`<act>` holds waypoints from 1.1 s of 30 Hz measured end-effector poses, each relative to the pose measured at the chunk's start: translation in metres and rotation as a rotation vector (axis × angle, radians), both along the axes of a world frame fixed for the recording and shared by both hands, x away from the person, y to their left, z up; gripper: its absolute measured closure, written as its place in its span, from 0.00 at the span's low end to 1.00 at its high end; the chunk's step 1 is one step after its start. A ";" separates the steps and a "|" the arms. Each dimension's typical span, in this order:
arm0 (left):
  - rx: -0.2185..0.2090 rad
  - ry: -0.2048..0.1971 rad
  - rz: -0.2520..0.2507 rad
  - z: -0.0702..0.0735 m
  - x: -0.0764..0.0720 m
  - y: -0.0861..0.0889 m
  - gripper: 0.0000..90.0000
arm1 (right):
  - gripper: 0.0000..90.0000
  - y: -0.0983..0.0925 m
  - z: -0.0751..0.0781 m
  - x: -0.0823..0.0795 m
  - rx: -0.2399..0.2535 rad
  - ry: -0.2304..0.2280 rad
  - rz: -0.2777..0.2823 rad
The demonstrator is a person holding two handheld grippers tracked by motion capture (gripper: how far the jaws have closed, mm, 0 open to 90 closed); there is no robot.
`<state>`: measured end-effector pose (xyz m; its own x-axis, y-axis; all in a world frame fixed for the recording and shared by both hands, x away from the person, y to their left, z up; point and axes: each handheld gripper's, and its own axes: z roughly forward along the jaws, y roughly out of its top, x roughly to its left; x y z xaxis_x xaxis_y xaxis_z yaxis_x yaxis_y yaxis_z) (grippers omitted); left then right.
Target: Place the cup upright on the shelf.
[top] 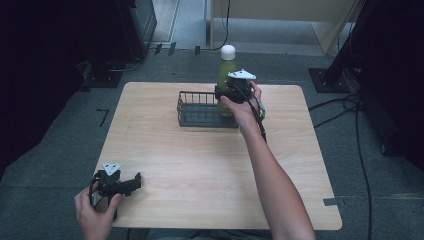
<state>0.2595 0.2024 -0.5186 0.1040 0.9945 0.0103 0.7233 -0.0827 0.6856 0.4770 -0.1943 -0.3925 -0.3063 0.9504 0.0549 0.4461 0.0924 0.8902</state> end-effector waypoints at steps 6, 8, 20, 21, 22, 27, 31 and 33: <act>-0.001 -0.001 0.001 0.000 0.000 0.000 0.00 | 0.23 -0.002 -0.005 -0.001 0.001 -0.010 0.002; -0.001 -0.002 0.002 0.000 0.000 0.000 0.00 | 0.23 -0.003 -0.007 -0.003 0.007 -0.018 0.003; -0.001 -0.001 0.001 0.000 0.000 0.000 0.00 | 0.22 -0.006 -0.010 -0.014 0.001 -0.035 -0.005; -0.001 -0.002 0.001 0.000 0.000 0.000 0.00 | 0.22 -0.006 -0.010 -0.014 0.001 -0.034 -0.007; -0.001 -0.002 0.002 0.000 0.000 0.000 0.00 | 0.22 -0.006 -0.010 -0.014 0.003 -0.032 -0.008; -0.001 -0.001 0.001 0.000 0.000 0.000 0.00 | 0.17 -0.008 -0.009 -0.015 0.013 -0.018 -0.002; -0.001 -0.002 0.002 0.000 0.000 0.000 0.00 | 0.03 -0.012 -0.005 -0.020 0.038 0.002 0.009; -0.001 -0.002 0.002 0.000 0.000 0.000 0.00 | 0.00 -0.013 -0.005 -0.023 0.038 0.016 0.028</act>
